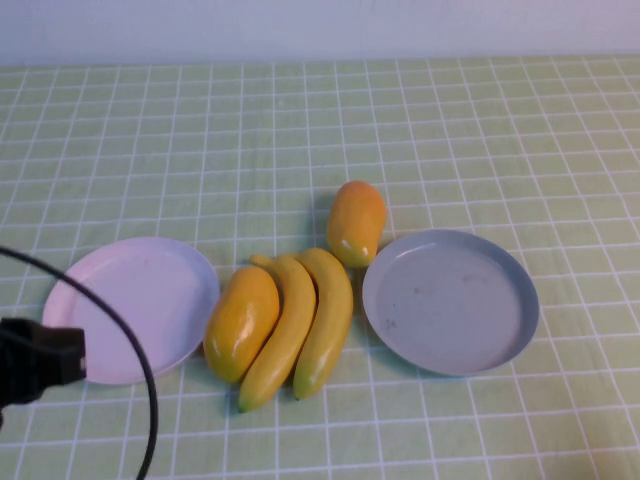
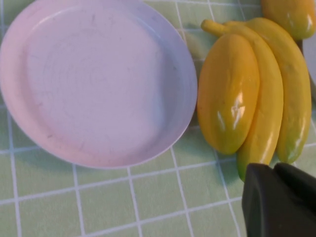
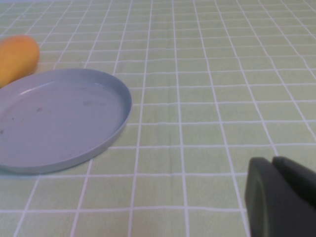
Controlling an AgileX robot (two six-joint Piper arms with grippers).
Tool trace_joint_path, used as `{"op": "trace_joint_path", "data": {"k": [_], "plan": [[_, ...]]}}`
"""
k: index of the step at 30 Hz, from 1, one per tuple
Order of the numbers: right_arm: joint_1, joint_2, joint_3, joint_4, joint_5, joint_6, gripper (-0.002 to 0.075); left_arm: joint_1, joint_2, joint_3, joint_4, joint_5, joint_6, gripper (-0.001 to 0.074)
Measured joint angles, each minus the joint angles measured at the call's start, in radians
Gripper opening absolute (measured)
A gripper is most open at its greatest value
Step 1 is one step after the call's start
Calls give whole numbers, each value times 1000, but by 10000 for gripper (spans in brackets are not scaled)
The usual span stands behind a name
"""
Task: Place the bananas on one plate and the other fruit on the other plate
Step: Put one type of fruit in the left plate
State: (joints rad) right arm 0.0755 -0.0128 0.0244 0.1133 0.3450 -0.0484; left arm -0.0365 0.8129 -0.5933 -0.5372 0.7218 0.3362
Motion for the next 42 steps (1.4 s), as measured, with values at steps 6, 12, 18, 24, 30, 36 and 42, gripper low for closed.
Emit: {"op": "trace_joint_path", "data": {"k": [6,12,18,24,30,36,42], "plan": [[0,0,0,0,0,0,-15,-25,268,-208,19,76,29,-2],[0,0,0,0,0,0,-15,-244,494,-398,238,134,-140,-1],[0,0,0,2,0,0,-15,-404,694,-582,378,244,-199,-1],[0,0,0,4,0,0,-15,-421,810,-716,430,317,-195,127],[0,0,0,4,0,0,-15,-421,907,-758,454,298,-190,585],[0,0,0,4,0,0,-15,-421,981,-760,454,236,-184,667],[0,0,0,4,0,0,-15,-421,1036,-760,454,200,-182,668]]}}
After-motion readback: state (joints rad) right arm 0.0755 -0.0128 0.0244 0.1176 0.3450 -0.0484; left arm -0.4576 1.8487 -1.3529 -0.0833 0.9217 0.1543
